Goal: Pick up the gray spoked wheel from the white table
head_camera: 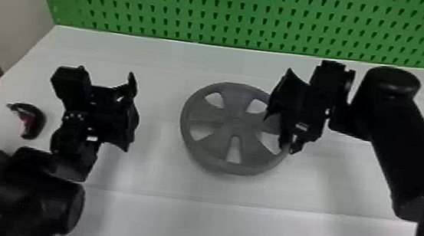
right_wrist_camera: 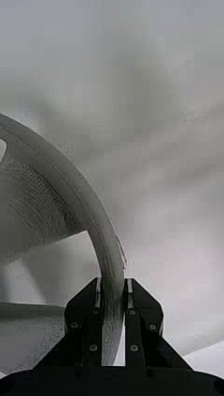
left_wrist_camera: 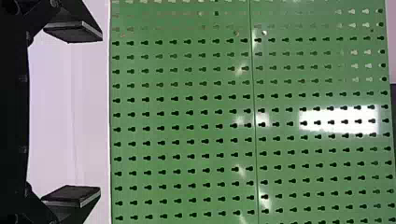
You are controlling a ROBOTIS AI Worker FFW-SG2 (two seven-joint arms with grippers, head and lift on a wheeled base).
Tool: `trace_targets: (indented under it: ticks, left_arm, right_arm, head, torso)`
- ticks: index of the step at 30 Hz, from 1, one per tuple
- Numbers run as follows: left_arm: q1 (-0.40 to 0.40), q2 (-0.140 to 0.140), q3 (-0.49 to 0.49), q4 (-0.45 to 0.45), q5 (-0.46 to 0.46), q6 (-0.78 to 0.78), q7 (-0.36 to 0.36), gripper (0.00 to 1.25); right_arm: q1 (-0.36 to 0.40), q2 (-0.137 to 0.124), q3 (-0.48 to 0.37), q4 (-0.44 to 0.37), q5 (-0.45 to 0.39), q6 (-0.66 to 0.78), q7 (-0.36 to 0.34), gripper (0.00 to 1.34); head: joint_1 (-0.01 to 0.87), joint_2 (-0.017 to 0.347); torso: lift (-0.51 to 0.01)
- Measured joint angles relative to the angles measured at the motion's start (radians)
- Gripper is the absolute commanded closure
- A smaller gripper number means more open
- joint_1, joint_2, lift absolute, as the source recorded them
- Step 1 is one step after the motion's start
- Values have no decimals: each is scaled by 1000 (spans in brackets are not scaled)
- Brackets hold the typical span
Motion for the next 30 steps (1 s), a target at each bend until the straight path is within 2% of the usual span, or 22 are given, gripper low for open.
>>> trace_targets:
  ticks: [18, 23, 30]
  left_arm:
    - [0, 0, 0, 0, 1, 0, 0, 127]
    - [0, 0, 0, 0, 2, 0, 0, 127]
    - [1, 0, 3, 0, 7, 0, 0, 127]
  right_arm:
    - [0, -10, 0, -14, 2, 2, 0, 1021]
    - [20, -6, -15, -104, 127, -3, 20, 1023]
    - [75, 1, -53, -256, 334, -23, 187, 1023]
  head:
    - [806, 44]
    - [806, 44]
    - [806, 44]
  torso:
    - [-98]
    - [-98]
    - [-98]
